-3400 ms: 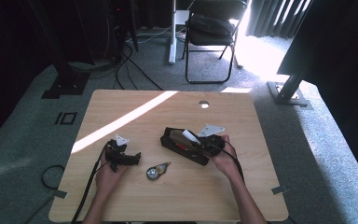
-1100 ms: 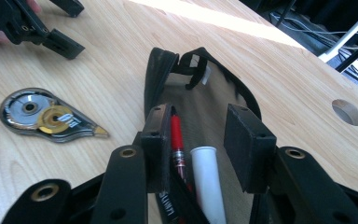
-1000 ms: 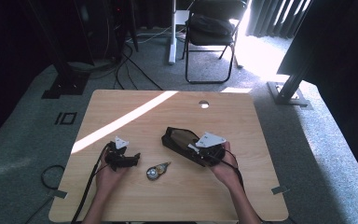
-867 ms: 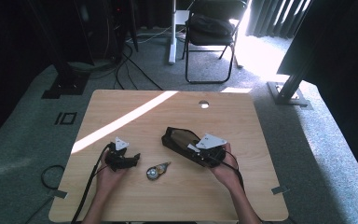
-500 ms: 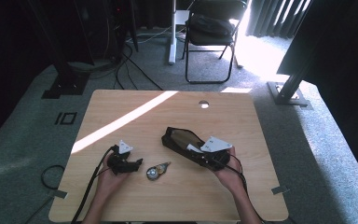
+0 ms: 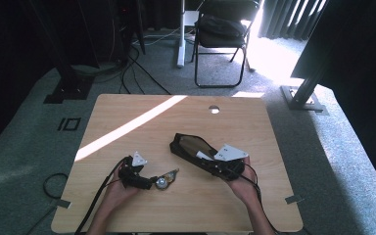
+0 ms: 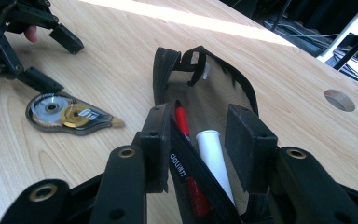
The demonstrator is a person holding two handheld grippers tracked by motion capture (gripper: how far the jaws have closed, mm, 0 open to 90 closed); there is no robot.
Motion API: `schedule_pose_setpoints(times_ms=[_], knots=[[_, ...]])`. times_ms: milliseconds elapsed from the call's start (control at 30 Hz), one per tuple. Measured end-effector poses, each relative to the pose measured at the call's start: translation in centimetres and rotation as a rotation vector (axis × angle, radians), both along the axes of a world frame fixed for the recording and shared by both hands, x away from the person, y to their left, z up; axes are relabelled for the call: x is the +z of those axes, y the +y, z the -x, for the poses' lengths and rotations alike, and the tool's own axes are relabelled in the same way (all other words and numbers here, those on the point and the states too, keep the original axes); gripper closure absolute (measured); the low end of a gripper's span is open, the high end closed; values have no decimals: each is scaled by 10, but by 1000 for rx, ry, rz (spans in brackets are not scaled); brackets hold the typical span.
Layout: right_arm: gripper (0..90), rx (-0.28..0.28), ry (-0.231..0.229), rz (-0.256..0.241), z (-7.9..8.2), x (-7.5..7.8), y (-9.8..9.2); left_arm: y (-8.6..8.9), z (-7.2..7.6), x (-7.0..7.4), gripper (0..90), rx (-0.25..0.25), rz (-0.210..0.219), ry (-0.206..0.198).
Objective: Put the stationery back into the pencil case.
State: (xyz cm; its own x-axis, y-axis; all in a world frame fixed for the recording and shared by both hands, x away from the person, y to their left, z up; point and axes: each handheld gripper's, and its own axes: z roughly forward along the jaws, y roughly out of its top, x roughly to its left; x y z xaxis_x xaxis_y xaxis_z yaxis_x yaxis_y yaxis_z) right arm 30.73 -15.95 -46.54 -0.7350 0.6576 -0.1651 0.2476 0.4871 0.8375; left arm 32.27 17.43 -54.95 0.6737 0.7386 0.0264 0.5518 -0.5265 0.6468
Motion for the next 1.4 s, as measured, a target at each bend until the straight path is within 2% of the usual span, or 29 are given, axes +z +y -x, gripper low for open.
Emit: schedule_pose_setpoints(times_ms=[133, 500, 833, 1067, 1167, 1233, 1333, 1400], knots=[[604, 6, 4, 6, 4, -1, 2, -9, 2, -1, 90, -31, 1, -2], [597, 33, 19, 20, 9, -6, 9, -19, 3, -2, 96, -49, 11, -12], [584, 66, 30, 34, 10, -11, 18, -38, 7, -3, 96, -84, 11, -33], [550, 81, 62, 45, 10, -16, 24, -49, 11, -3, 79, -106, 4, -38], [528, 87, 72, 47, 10, -19, 27, -50, 12, -3, 74, -115, 0, -40], [515, 98, 94, 27, 8, -22, 29, -50, 12, -3, 74, -117, -2, -33], [488, 103, 108, 30, 7, -26, 32, -47, 11, -1, 73, -111, -16, -32], [467, 111, 114, 33, 8, -29, 36, -43, 9, -2, 73, -102, -9, -24]])
